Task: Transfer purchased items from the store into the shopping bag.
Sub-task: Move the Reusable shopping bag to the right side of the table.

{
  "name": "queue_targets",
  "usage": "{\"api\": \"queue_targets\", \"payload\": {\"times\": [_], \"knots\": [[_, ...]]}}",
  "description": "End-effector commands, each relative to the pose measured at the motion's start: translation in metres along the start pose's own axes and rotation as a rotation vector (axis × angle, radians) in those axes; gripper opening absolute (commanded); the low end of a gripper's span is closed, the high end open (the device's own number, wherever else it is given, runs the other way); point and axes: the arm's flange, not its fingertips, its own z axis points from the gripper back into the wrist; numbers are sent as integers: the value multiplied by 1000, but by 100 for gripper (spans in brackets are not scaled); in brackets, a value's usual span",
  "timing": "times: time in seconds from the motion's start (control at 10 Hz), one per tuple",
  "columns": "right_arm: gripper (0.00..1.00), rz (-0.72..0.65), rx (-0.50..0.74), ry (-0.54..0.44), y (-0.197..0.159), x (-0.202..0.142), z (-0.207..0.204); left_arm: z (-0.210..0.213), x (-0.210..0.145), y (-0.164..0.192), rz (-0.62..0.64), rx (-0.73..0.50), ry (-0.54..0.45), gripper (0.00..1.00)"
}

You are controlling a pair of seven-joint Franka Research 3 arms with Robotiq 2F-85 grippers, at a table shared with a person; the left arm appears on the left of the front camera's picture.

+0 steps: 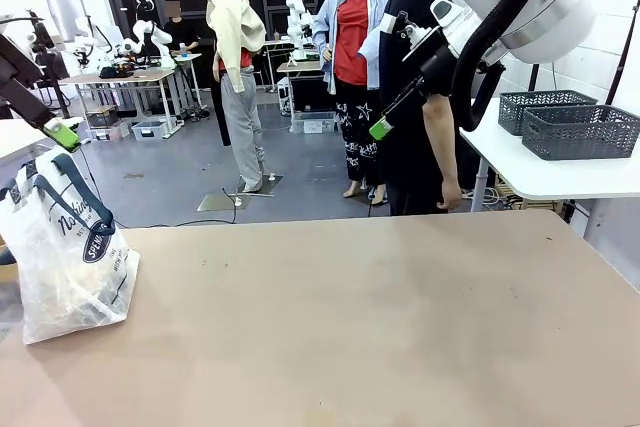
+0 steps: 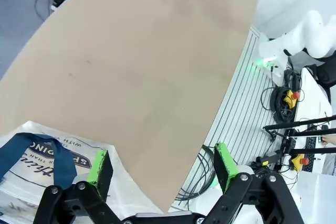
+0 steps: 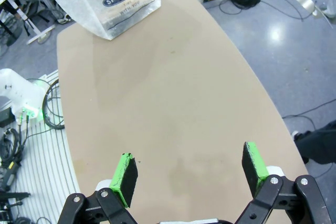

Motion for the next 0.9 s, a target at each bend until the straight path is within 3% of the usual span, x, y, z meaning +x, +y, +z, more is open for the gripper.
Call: {"api": "queue_targets", "payload": {"times": [0.0,0.5,0.7,0.8], "knots": [[100,3,-5,13,0,0,0,2,3,0,10,5,0,100],[100,3,-5,13,0,0,0,0,2,0,-1,1,1,100],[100,3,-5,13,0,0,0,-1,2,-2,-226,141,-141,100],[100,3,-5,13,0,0,0,-1,0,2,-253,130,-166,100]]}}
